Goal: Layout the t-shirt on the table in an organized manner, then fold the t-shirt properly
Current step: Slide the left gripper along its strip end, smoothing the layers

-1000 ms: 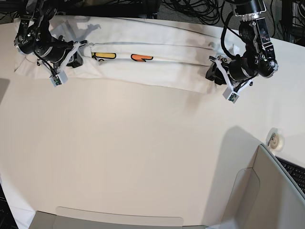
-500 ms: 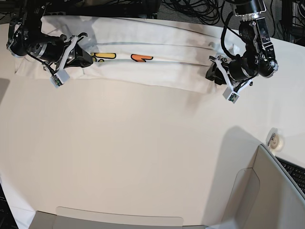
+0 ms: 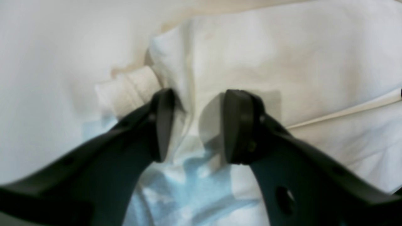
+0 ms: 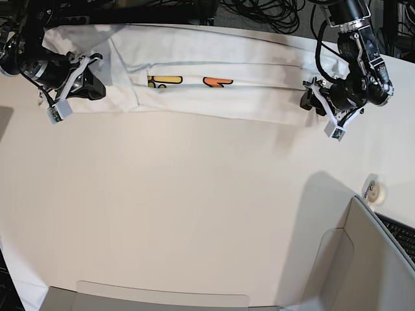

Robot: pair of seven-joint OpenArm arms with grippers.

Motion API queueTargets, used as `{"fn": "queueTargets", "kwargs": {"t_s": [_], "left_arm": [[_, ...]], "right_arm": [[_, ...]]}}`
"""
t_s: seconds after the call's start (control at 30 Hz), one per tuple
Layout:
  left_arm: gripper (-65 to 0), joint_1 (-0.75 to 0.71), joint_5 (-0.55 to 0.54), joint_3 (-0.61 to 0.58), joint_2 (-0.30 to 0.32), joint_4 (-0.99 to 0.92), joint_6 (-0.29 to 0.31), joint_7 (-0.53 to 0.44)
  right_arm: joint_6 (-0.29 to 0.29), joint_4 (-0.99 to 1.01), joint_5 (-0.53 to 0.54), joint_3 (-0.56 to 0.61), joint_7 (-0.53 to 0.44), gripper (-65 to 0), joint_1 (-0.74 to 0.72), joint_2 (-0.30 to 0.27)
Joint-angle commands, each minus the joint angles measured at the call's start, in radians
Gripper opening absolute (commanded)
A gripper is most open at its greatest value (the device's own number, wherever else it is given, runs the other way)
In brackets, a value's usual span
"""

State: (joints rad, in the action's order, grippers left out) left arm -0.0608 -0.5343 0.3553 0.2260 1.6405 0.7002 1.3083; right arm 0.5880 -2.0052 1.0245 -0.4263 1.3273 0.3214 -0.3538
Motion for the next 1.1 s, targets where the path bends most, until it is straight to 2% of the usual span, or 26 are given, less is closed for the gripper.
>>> {"fn": "queueTargets", "kwargs": {"t_s": [0.0,0.17,0.23,0.3,0.47,0.63,0.8,0.9,1.07], "left_arm": [[-37.5,0.003,-0.002,0.0,0.008,0.011,-0.002,0.001],[-47.5,0.003,-0.022,-0.002,-0.014,0.011,-0.002,0.012],[-48.8,0.006,-0.022,0.006,-0.017,0.011,-0.002,0.02],[-46.9,0.009,-0.022,0.008,-0.017,0.011,-0.002,0.021],[-36.0,0.017,-0.025,0.021,-0.01,0.028,-0.002,0.021],[-27.5,0.048,-0.145,0.126,0.005,0.056,-0.002,0.088],[-26.7,0.089,-0.284,0.287,0.023,0.05,-0.002,0.088],[-26.7,0.077,-0.3,0.328,0.046,0.048,-0.002,0.088],[-26.7,0.023,-0.3,0.337,0.049,0.004,-0.002,0.088]], "right_arm": [[0.014,-0.012,0.021,-0.009,-0.018,-65.0,-0.005,-0.012],[0.014,-0.01,-0.037,-0.009,-0.018,-65.0,-0.014,0.005],[0.014,-0.01,-0.083,-0.009,-0.018,-65.0,-0.017,0.023],[0.016,-0.01,-0.111,-0.009,-0.016,-65.0,-0.017,0.039],[0.016,-0.01,-0.132,-0.009,-0.016,-65.0,-0.015,0.051],[0.016,-0.01,-0.132,-0.009,-0.016,-65.0,-0.018,0.049],[0.016,-0.009,-0.134,-0.009,-0.016,-65.0,-0.024,0.051],[0.016,0.014,-0.134,-0.009,-0.016,-65.0,-0.024,0.052],[0.016,0.037,-0.134,-0.009,-0.018,-65.0,-0.024,0.052]]}}
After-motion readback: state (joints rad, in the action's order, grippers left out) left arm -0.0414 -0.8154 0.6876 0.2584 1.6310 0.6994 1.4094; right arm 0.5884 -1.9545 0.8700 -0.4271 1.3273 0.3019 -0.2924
